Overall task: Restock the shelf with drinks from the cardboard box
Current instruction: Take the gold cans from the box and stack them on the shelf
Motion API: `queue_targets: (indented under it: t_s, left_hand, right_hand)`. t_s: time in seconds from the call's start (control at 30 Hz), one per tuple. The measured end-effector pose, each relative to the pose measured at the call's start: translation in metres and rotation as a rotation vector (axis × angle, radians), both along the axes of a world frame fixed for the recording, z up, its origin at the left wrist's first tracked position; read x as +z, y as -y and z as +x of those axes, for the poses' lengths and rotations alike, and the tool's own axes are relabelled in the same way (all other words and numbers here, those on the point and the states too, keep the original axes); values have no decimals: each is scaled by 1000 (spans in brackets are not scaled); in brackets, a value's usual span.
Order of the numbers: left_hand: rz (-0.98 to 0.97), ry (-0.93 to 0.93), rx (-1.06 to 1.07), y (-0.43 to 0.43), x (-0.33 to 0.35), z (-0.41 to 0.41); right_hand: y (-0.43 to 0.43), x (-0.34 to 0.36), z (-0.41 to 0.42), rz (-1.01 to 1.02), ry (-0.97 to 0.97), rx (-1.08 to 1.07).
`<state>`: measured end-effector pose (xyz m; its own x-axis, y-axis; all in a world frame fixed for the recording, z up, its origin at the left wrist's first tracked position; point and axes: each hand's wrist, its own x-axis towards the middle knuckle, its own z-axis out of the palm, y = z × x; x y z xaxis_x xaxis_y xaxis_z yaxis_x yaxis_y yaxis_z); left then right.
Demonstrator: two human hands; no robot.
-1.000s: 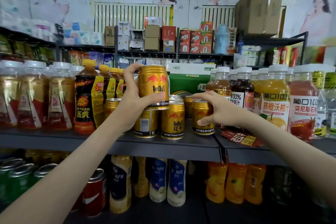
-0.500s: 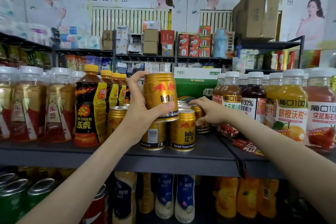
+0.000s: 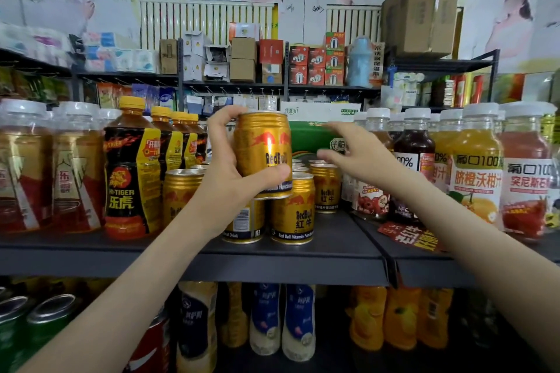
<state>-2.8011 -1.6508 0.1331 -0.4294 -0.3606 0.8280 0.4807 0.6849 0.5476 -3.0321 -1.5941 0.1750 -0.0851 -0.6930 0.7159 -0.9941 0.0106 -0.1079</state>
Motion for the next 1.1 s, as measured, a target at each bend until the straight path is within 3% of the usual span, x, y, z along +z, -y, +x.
queue_targets:
  t_s: [0.07,0.1,0.17,0.27,0.37,0.5,0.57,0.73,1.1]
  left_hand:
    - [-66,36,25,-10,0,-9]
    - [-103,52,33,-16,0,-15]
    - [-160,58,31,-28,1,-27]
    - [-212,68,56,-40,4,-42]
    - [-242,237,125,-45,5,-49]
    - [-610,587,761,-27,3,-44]
    - [-737,671,911,-13,-1,-34]
    - [-878,750,952,4,-10,-22]
    - [-920,660,935,11,-13,-25]
  right_hand:
    - [-30,8,27,-18,426,400]
    - [-44,10,40,39,531,543]
    - [-64,11,58,190,529,643]
    - [-80,10,65,222,543,620]
    - [-88,5,53,169,650,617]
    - [-82,-14,29,103,641,446]
    - [-72,-25,16,83,600,326]
    - [-40,-47,-2,145,487,129]
    - [-1,-61,-17,166,369,96]
